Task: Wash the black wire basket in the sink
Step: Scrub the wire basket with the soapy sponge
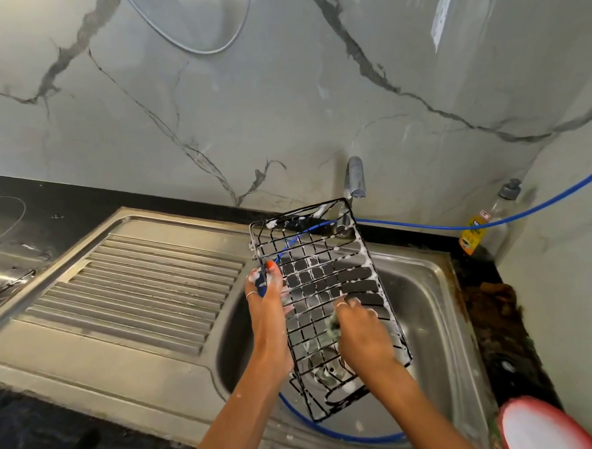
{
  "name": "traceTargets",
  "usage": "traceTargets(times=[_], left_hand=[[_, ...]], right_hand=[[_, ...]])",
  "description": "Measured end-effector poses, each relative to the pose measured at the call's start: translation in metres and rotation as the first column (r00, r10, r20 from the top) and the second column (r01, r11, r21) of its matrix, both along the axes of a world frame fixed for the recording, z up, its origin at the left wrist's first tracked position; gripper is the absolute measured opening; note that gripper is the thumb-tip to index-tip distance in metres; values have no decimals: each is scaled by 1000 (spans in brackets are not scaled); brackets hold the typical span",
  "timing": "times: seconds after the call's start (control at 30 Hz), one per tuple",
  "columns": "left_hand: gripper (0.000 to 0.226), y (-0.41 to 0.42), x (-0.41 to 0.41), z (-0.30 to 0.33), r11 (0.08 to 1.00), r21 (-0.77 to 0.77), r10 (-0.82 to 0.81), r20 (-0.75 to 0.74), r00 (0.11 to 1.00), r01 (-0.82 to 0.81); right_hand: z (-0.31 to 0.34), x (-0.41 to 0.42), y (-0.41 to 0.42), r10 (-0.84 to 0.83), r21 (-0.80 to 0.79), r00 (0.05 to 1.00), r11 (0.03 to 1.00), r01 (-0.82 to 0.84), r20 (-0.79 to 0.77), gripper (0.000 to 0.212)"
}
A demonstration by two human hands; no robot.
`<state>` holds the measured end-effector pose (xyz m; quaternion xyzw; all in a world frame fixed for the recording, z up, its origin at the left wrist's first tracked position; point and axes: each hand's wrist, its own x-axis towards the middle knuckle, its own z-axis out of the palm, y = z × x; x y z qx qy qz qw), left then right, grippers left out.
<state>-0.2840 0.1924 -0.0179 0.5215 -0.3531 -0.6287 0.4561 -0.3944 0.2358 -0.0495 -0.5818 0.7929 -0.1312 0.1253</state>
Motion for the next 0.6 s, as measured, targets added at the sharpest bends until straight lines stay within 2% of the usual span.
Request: traceTargets(times=[0.07, 0.17, 0.2, 0.27, 0.33, 0.37, 0.47, 0.53, 0.6], left_hand=[[60, 0, -1, 3, 1000, -6, 24, 6, 1000, -24], [56, 0, -3, 6, 999, 2, 44, -26, 999, -44], [55, 1, -3, 6, 999, -2, 43, -27, 999, -43], [61, 5, 0, 8, 999, -31, 11, -22, 1000, -11], [73, 7, 5, 10, 999, -46, -2, -40, 999, 0], [72, 5, 7, 11, 999, -45, -1, -45, 999, -1], [48, -2, 14, 16, 998, -55, -10, -29, 1000, 8], [50, -5, 18, 17, 997, -64, -50, -6, 999, 49], [65, -7, 22, 19, 991, -73, -107, 23, 994, 108]], right_hand=[[-1, 10, 2, 32, 87, 996, 995, -39, 80, 25], [-4, 32, 6, 245, 139, 955, 953, -269, 167, 26], [-4, 32, 6, 260, 139, 947, 947, -288, 188, 27], [-1, 23, 3, 174, 139, 961, 969, -206, 215, 24], [7, 14, 2, 81, 100, 988, 990, -95, 130, 18], [14, 11, 3, 54, 61, 993, 996, -61, 105, 16], [51, 8, 9, 29, -170, 988, 985, -3, 150, 15], [81, 2, 12, -21, -340, 981, 936, 86, 191, 19], [103, -15, 10, -113, -518, 972, 830, 206, 206, 18]])
